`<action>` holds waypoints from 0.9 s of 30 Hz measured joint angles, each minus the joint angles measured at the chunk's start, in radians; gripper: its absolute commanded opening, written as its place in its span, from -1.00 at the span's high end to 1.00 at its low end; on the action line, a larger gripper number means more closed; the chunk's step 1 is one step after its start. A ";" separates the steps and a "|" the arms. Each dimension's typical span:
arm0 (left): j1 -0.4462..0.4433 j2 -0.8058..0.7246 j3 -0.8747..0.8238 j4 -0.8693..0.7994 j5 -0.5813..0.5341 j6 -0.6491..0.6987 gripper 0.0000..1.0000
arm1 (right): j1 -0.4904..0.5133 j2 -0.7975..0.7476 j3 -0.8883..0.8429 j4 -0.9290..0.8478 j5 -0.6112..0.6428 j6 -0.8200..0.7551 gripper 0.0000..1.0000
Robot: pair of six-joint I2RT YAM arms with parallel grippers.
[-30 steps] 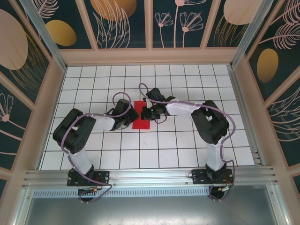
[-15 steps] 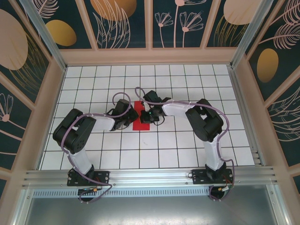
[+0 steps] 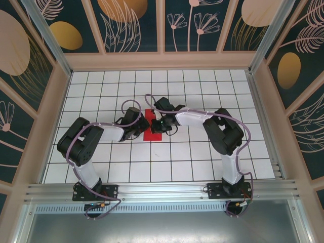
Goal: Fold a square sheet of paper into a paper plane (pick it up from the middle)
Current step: Fold the triangle a second time at the center of the table.
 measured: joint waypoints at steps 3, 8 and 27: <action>0.000 0.000 0.000 0.000 0.000 0.000 0.77 | 0.008 0.000 0.000 -0.012 0.002 -0.006 0.84; 0.000 0.000 0.000 0.000 0.000 0.000 0.77 | 0.010 0.000 -0.002 -0.035 0.009 -0.016 0.84; 0.000 0.000 0.000 0.000 -0.001 0.000 0.76 | 0.010 -0.003 -0.028 -0.061 0.068 -0.053 0.85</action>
